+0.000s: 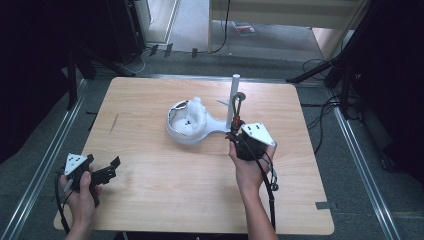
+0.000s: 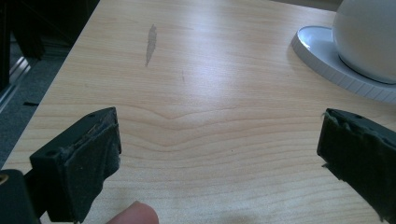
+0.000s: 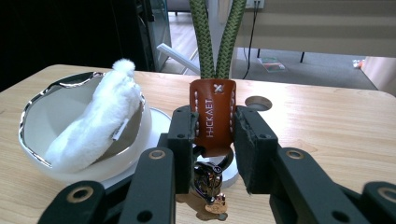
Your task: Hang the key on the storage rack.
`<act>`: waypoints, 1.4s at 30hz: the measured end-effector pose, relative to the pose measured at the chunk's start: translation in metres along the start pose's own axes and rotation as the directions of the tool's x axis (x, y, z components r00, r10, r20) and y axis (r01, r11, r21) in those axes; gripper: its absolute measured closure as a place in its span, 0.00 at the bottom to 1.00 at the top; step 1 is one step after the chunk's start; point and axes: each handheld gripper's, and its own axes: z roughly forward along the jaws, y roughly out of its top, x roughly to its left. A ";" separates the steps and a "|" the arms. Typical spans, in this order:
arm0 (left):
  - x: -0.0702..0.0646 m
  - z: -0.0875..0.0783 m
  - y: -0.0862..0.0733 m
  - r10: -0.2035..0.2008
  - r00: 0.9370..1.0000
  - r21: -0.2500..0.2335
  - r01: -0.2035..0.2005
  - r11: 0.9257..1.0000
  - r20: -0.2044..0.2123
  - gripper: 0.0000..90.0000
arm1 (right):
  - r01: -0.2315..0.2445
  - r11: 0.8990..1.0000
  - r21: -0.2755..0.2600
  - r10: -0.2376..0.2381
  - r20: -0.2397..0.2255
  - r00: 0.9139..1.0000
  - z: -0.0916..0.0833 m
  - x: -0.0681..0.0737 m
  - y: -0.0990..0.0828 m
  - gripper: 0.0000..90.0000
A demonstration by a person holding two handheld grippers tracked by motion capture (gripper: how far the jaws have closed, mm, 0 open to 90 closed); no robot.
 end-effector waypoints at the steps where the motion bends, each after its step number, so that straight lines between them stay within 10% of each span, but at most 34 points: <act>1: 0.000 0.000 0.000 0.000 1.000 0.000 0.000 1.000 0.000 0.00 | -0.001 1.000 0.001 0.001 0.001 1.000 0.001 0.000 0.000 0.78; 24: 0.001 0.001 0.000 -0.010 1.000 0.015 0.010 1.000 0.014 0.00 | 0.007 0.998 0.062 -0.007 0.000 1.000 0.035 -0.004 -0.005 0.74; 42: 0.001 0.001 0.000 -0.011 1.000 0.018 0.011 1.000 0.016 0.00 | 0.002 0.998 0.057 0.001 -0.059 0.998 0.025 -0.015 -0.014 0.40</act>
